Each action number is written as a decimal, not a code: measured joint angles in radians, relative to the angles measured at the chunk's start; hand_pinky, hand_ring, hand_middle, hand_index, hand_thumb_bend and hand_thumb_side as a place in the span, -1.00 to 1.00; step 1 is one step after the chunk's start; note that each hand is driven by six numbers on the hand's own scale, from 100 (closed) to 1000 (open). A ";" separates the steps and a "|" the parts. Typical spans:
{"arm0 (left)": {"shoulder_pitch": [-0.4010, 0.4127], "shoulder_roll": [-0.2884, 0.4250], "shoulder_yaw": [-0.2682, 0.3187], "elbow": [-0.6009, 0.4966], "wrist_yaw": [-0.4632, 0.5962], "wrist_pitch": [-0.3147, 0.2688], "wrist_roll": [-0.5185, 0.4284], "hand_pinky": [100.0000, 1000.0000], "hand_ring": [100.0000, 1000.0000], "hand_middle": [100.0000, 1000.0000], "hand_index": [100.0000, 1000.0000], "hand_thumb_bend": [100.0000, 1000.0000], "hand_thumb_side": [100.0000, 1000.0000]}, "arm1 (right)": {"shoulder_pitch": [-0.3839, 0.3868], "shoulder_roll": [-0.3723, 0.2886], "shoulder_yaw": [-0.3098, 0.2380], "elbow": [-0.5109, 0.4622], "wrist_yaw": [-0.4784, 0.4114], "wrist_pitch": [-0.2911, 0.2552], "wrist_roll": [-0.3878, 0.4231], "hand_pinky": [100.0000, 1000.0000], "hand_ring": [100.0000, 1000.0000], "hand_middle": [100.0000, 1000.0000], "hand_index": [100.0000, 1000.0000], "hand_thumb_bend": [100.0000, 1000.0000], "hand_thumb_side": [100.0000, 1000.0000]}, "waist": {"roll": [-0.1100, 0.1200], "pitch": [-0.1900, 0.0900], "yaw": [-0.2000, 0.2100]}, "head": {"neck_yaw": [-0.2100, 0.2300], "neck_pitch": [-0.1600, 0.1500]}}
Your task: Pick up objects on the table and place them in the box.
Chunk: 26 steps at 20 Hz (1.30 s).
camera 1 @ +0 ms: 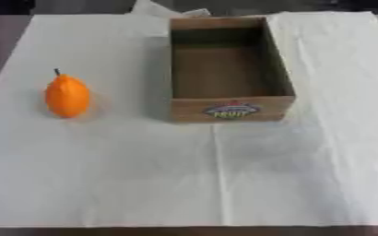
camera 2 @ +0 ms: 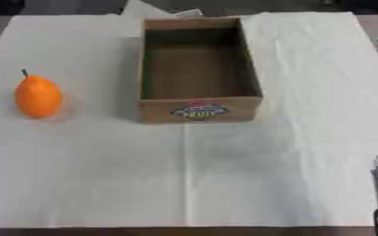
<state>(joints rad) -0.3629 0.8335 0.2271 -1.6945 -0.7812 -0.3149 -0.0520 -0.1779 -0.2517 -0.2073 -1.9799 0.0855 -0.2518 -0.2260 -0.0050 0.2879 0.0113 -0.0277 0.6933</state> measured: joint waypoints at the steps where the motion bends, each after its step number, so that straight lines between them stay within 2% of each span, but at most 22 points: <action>1: -0.020 0.010 -0.014 0.031 -0.024 -0.015 -0.033 0.12 0.50 0.46 0.98 0.86 1.00 | 0.002 0.000 0.001 0.000 0.000 0.001 0.001 0.77 0.90 0.11 0.63 -1.00 0.83 | 0.000 0.000 0.000 | 0.003 0.000; 6: -0.113 0.033 -0.082 0.175 -0.102 -0.081 -0.167 0.18 0.54 0.50 1.00 0.93 1.00 | 0.002 0.000 0.011 0.000 -0.001 0.004 0.012 0.77 0.91 0.11 0.62 -1.00 0.83 | 0.003 -0.006 -0.006 | 0.012 -0.004; 12: -0.220 0.027 -0.151 0.298 -0.165 -0.138 -0.257 0.22 0.57 0.53 1.00 0.92 0.98 | 0.002 0.000 0.019 0.000 -0.007 0.008 0.027 0.77 0.91 0.11 0.62 -1.00 0.83 | 0.003 -0.007 -0.020 | 0.022 -0.012; 14: -0.250 0.013 -0.168 0.341 -0.173 -0.158 -0.289 0.22 0.58 0.54 1.00 0.76 0.89 | 0.002 0.000 0.023 0.000 -0.008 0.008 0.031 0.77 0.91 0.11 0.62 -1.00 0.84 | 0.003 -0.007 -0.025 | 0.027 -0.013; 15: -0.266 0.002 -0.175 0.363 -0.171 -0.169 -0.307 0.22 0.58 0.54 1.00 0.76 0.89 | 0.002 0.000 0.024 0.000 -0.009 0.009 0.032 0.77 0.91 0.11 0.62 -1.00 0.84 | 0.003 -0.007 -0.026 | 0.029 -0.013; 16: -0.279 -0.008 -0.181 0.382 -0.166 -0.181 -0.324 0.25 0.60 0.56 1.00 0.58 0.88 | 0.002 0.000 0.024 0.000 -0.009 0.008 0.034 0.77 0.91 0.11 0.62 -1.00 0.83 | 0.003 -0.007 -0.026 | 0.032 -0.014; 19: -0.312 -0.027 -0.195 0.425 -0.161 -0.207 -0.359 0.25 0.60 0.58 1.00 0.50 0.81 | 0.002 0.000 0.025 0.000 -0.009 0.009 0.037 0.78 0.91 0.11 0.62 -1.00 0.84 | 0.003 -0.007 -0.027 | 0.038 -0.015; 26: -0.396 -0.081 -0.233 0.536 -0.152 -0.234 -0.440 0.24 0.60 0.56 1.00 0.62 0.75 | 0.002 0.000 0.034 0.000 -0.009 0.011 0.047 0.78 0.92 0.11 0.62 -1.00 0.84 | 0.009 -0.006 -0.038 | 0.055 -0.015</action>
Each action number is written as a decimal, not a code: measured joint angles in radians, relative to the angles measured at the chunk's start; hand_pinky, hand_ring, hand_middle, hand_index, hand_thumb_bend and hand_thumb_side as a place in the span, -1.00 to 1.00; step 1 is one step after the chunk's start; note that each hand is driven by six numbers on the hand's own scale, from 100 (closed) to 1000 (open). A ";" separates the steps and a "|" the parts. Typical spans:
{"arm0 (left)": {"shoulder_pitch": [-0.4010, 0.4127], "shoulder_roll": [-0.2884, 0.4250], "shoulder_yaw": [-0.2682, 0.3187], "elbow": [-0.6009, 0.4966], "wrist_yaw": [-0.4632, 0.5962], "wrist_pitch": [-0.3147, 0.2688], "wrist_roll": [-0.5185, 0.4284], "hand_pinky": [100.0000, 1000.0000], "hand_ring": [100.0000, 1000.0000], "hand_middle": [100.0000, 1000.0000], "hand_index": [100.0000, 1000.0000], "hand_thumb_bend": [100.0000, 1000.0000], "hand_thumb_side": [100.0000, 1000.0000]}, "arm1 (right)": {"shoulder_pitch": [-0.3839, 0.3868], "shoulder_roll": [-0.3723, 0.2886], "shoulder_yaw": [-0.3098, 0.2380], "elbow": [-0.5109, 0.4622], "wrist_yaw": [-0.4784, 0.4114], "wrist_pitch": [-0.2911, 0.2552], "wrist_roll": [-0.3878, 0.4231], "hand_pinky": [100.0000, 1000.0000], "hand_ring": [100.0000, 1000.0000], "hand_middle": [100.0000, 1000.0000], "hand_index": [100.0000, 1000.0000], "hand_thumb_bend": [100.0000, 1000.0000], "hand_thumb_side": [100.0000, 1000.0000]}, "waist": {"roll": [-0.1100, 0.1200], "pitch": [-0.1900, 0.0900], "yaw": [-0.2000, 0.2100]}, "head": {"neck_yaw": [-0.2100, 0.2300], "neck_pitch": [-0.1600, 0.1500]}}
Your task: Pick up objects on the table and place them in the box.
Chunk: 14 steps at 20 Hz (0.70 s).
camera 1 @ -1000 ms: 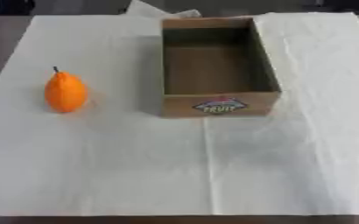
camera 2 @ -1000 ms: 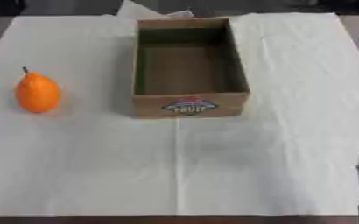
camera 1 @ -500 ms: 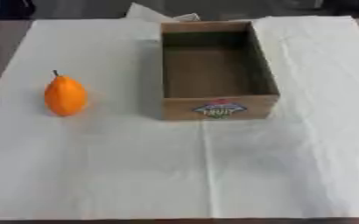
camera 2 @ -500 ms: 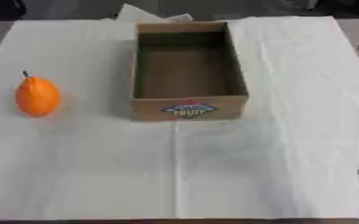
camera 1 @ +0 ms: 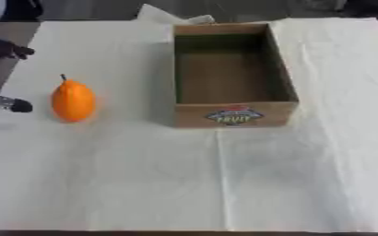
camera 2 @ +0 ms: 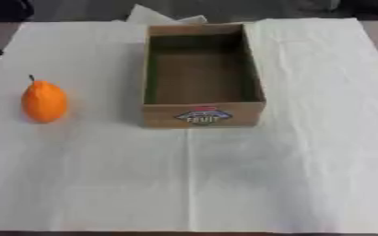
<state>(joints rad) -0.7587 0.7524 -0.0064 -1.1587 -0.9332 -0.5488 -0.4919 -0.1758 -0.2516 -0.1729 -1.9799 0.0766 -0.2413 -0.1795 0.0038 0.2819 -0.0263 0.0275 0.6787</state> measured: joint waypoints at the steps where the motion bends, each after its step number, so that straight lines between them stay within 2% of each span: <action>1: -0.010 -0.010 -0.003 0.016 0.002 0.000 -0.011 0.24 0.60 0.56 1.00 0.62 0.75 | 0.000 0.000 0.001 0.000 0.000 0.001 0.001 0.78 0.92 0.11 0.62 -1.00 0.84 | 0.000 0.000 -0.002 | 0.003 0.000; 7: -0.032 -0.032 -0.008 0.063 0.017 0.004 -0.044 0.24 0.59 0.55 1.00 0.59 0.73 | 0.000 0.000 0.002 0.000 0.000 0.000 0.006 0.78 0.92 0.11 0.62 -1.00 0.84 | 0.000 0.001 -0.003 | 0.009 0.000; 8: -0.034 -0.033 -0.008 0.066 0.018 0.005 -0.046 0.24 0.66 0.60 1.00 0.35 0.43 | 0.000 0.000 0.002 0.000 0.000 0.000 0.007 0.78 0.93 0.10 0.62 -1.00 0.85 | 0.000 0.001 -0.004 | 0.010 0.000; 10: -0.035 -0.042 -0.008 0.082 0.026 0.013 -0.056 0.22 0.64 0.57 1.00 0.33 0.35 | -0.002 0.000 0.005 0.000 -0.001 0.001 0.009 0.78 0.93 0.10 0.62 -1.00 0.85 | 0.003 0.007 -0.012 | 0.016 -0.003; 14: -0.063 -0.106 -0.008 0.151 0.068 0.051 -0.098 0.20 0.65 0.58 1.00 0.37 0.29 | -0.008 0.001 0.008 0.000 -0.001 0.006 0.015 0.79 0.94 0.10 0.62 -1.00 0.85 | 0.009 0.013 -0.015 | 0.019 -0.004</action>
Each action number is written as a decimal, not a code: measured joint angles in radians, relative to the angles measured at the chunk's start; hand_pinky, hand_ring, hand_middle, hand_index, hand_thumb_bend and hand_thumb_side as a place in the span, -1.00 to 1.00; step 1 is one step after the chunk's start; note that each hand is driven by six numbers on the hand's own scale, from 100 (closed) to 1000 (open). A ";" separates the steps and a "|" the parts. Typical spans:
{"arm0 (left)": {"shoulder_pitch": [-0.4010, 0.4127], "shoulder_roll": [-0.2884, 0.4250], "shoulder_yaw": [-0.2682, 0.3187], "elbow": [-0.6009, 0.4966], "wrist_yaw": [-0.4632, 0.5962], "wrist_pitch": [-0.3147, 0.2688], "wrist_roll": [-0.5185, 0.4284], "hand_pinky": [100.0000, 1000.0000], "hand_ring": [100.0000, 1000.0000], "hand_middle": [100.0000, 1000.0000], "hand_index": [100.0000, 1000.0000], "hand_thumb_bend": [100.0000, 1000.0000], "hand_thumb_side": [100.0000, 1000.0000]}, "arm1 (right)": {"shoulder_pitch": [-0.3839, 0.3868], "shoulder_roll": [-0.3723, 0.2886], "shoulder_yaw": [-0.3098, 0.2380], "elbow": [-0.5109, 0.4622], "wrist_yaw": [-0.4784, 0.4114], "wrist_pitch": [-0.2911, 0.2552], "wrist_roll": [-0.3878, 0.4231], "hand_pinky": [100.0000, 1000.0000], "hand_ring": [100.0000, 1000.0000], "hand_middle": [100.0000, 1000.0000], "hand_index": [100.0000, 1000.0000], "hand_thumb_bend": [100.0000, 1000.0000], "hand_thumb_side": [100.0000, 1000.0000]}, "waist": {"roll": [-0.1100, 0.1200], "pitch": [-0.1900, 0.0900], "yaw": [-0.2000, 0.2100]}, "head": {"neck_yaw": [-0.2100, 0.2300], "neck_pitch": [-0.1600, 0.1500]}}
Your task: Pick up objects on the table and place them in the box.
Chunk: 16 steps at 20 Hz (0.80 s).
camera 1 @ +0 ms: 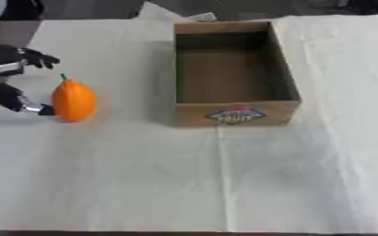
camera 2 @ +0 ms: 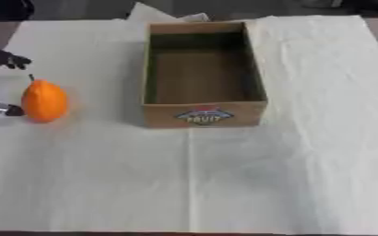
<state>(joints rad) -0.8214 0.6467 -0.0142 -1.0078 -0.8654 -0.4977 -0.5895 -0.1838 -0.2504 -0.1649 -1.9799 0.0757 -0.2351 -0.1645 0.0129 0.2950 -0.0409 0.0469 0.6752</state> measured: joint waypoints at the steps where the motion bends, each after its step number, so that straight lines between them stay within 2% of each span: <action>1: -0.009 -0.011 0.000 0.021 0.014 0.010 -0.013 0.19 0.65 0.58 1.00 0.37 0.29 | 0.000 0.000 0.000 0.000 0.000 0.001 0.001 0.79 0.94 0.10 0.62 -1.00 0.85 | 0.000 0.000 0.000 | 0.000 0.000; 8: -0.048 -0.033 0.000 0.094 0.089 0.064 -0.084 0.11 0.61 0.53 1.00 0.42 0.32 | -0.001 0.002 0.000 0.000 0.000 0.005 0.005 0.79 0.94 0.10 0.61 -1.00 0.85 | 0.003 0.003 -0.003 | -0.001 0.000; 16: -0.069 -0.033 0.001 0.102 0.041 0.085 -0.089 0.18 0.66 0.59 1.00 0.39 0.32 | -0.004 0.008 0.005 0.000 0.000 0.007 0.013 0.80 0.95 0.10 0.61 -1.00 0.86 | 0.012 0.011 -0.014 | -0.001 0.001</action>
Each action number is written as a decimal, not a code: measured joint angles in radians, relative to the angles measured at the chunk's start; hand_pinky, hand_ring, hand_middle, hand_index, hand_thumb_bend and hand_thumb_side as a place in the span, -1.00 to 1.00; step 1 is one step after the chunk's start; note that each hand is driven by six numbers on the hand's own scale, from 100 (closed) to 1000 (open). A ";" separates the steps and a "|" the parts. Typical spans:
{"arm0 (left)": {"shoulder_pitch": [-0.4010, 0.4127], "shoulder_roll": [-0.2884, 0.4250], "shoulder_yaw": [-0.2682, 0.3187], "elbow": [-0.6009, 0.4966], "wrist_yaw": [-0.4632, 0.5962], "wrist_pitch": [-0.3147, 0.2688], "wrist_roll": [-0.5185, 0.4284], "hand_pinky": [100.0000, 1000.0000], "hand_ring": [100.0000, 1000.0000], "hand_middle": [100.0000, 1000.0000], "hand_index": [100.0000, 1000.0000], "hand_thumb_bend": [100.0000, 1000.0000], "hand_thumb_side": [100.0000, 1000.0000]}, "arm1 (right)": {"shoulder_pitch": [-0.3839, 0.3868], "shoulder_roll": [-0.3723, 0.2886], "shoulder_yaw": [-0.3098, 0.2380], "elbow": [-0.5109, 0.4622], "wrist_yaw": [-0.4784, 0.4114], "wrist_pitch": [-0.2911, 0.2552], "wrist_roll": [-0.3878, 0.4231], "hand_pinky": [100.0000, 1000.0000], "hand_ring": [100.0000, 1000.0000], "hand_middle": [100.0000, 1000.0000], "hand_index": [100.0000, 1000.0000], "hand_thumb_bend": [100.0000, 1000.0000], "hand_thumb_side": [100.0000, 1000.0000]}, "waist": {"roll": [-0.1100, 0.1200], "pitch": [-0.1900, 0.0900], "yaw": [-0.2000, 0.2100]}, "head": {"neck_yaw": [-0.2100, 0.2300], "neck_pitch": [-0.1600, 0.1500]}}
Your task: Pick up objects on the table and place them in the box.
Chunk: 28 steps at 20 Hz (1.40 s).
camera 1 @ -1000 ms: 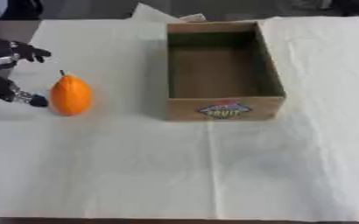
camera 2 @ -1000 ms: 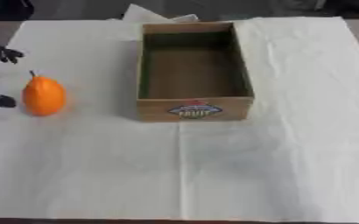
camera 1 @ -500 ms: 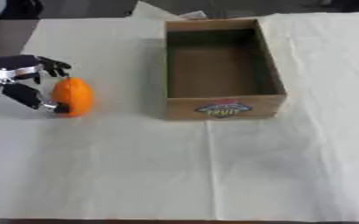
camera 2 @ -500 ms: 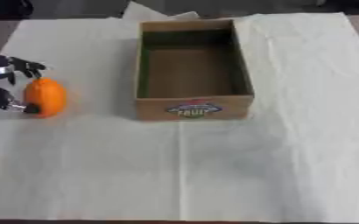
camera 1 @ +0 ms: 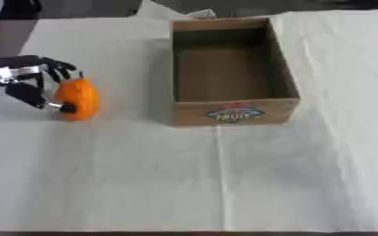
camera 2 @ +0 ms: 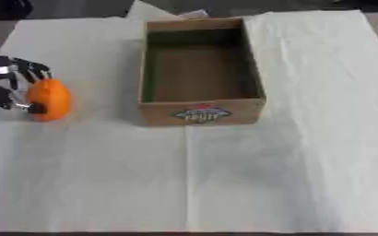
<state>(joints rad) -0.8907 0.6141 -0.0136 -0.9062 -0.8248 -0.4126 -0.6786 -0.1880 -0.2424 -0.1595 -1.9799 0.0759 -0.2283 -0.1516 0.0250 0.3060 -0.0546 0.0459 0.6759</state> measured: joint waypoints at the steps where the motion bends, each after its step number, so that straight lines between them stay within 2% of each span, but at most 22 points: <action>1: 0.000 0.000 0.000 0.001 -0.012 -0.002 0.001 0.17 0.65 0.57 1.00 0.38 0.31 | -0.001 0.000 0.000 0.000 0.000 0.001 0.001 0.80 0.95 0.10 0.61 -1.00 0.86 | 0.001 0.001 0.000 | -0.001 0.001; 3: -0.001 0.000 0.000 0.003 -0.031 -0.011 -0.003 0.14 0.61 0.48 1.00 0.41 0.27 | -0.002 0.000 0.000 0.000 0.000 0.002 0.003 0.80 0.95 0.10 0.61 -1.00 0.85 | 0.005 0.001 0.001 | -0.003 0.005; 7: -0.003 -0.007 0.002 0.010 -0.021 -0.017 0.001 0.06 0.55 0.44 0.95 0.41 0.24 | -0.005 0.000 0.001 0.000 0.001 0.007 0.007 0.80 0.96 0.10 0.61 -1.00 0.86 | 0.007 0.003 0.006 | -0.007 0.011; 11: -0.003 -0.008 0.006 0.014 0.028 -0.014 -0.002 0.00 0.50 0.37 0.86 0.33 0.22 | -0.005 0.001 0.001 0.000 0.002 0.012 0.007 0.80 0.96 0.10 0.61 -1.00 0.86 | 0.008 0.003 0.006 | -0.011 0.017; 14: -0.003 -0.008 0.006 0.010 0.070 -0.007 -0.009 -0.04 0.47 0.29 0.78 0.19 0.22 | -0.005 0.001 0.001 0.000 0.003 0.016 0.007 0.81 0.96 0.10 0.61 -1.00 0.87 | 0.008 0.004 0.006 | -0.011 0.018; 17: 0.000 -0.009 0.000 -0.004 0.098 -0.001 -0.015 -0.05 0.46 0.27 0.76 0.19 0.22 | -0.005 0.001 0.001 0.000 0.003 0.019 0.008 0.81 0.96 0.10 0.61 -1.00 0.87 | 0.008 0.005 0.006 | -0.011 0.018; 18: 0.001 -0.009 -0.001 -0.007 0.103 0.000 -0.016 -0.12 0.41 0.18 0.67 0.07 0.27 | -0.005 0.002 0.001 0.000 0.004 0.020 0.008 0.81 0.97 0.10 0.62 -1.00 0.87 | 0.008 0.005 0.006 | -0.011 0.018; 20: 0.001 -0.009 -0.007 -0.019 0.113 0.001 -0.017 -0.15 0.39 0.15 0.65 0.00 0.25 | -0.005 0.003 0.001 0.000 0.006 0.022 0.007 0.81 0.97 0.10 0.62 -1.00 0.87 | 0.008 0.005 0.006 | -0.011 0.018; 23: 0.002 -0.009 -0.013 -0.037 0.130 -0.003 -0.013 -0.21 0.31 0.06 0.57 -0.27 0.12 | -0.005 0.009 0.001 0.000 0.007 0.026 0.008 0.82 0.97 0.10 0.62 -1.00 0.88 | 0.010 0.005 0.006 | -0.013 0.020; 26: 0.003 -0.009 -0.018 -0.043 0.146 -0.003 -0.012 -0.25 0.26 0.03 0.54 -0.42 0.04 | -0.005 0.009 0.000 0.000 0.009 0.031 0.006 0.82 0.98 0.09 0.62 -1.00 0.88 | 0.010 0.005 0.005 | -0.014 0.026; 28: 0.004 -0.009 -0.019 -0.049 0.156 -0.003 -0.012 -0.30 0.20 -0.01 0.50 -0.59 -0.01 | -0.005 0.009 0.000 0.000 0.010 0.032 0.006 0.82 0.98 0.10 0.62 -1.00 0.88 | 0.011 0.005 0.005 | -0.014 0.026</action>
<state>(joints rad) -0.8871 0.6053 -0.0325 -0.9549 -0.6692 -0.4160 -0.6911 -0.1928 -0.2330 -0.1592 -1.9799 0.0856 -0.1964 -0.1456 0.0358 0.3112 -0.0493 0.0319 0.7022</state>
